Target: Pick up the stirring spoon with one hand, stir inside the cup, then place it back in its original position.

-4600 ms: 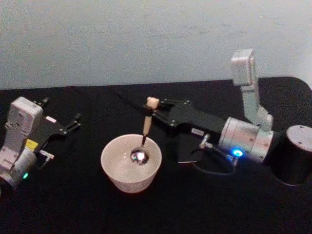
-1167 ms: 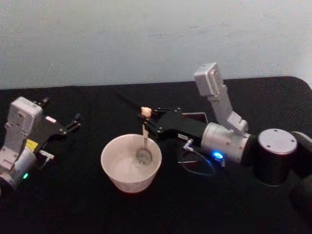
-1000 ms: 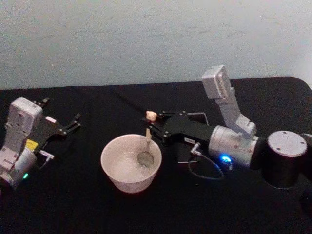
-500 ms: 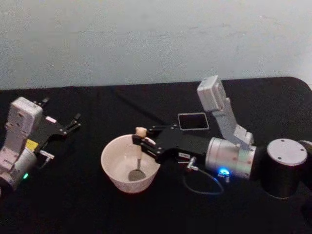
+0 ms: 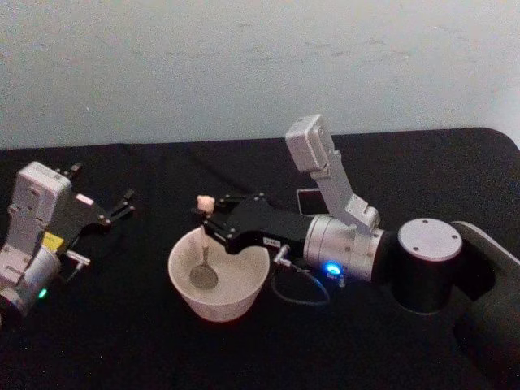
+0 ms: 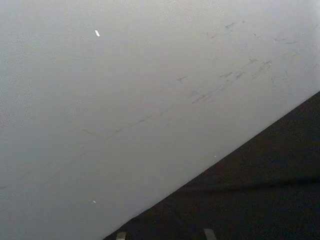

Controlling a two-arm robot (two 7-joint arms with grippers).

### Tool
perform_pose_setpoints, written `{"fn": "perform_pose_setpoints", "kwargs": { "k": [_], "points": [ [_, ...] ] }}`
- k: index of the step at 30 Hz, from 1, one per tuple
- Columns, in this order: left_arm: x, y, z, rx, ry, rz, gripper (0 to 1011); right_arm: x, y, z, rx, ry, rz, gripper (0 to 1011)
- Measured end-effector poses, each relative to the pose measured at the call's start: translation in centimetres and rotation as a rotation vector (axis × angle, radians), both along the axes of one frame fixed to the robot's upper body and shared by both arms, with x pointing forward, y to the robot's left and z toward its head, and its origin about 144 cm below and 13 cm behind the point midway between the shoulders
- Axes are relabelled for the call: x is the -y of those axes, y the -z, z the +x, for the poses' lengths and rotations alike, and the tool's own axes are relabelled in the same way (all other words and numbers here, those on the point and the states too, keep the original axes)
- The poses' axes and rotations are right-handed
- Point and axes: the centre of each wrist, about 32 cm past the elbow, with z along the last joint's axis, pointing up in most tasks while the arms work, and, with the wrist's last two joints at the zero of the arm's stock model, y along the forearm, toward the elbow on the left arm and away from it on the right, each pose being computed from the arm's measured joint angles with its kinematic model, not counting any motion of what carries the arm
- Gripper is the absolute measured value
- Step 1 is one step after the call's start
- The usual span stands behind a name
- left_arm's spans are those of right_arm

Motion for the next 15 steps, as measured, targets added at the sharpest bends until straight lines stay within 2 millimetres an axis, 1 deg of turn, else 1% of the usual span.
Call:
{"fn": "perform_pose_setpoints", "kwargs": {
  "k": [5,8,15],
  "points": [
    [0.0,0.0,0.0,0.000,0.000,0.000,1001,0.2,-0.1,1.0,0.011,0.042,-0.003,214],
    [0.0,0.0,0.0,0.000,0.000,0.000,1001,0.6,-0.2,1.2,0.015,0.053,-0.006,214],
    [0.0,0.0,0.0,0.000,0.000,0.000,1001,2.6,-0.4,0.9,0.030,0.042,-0.032,214]
  ]
}}
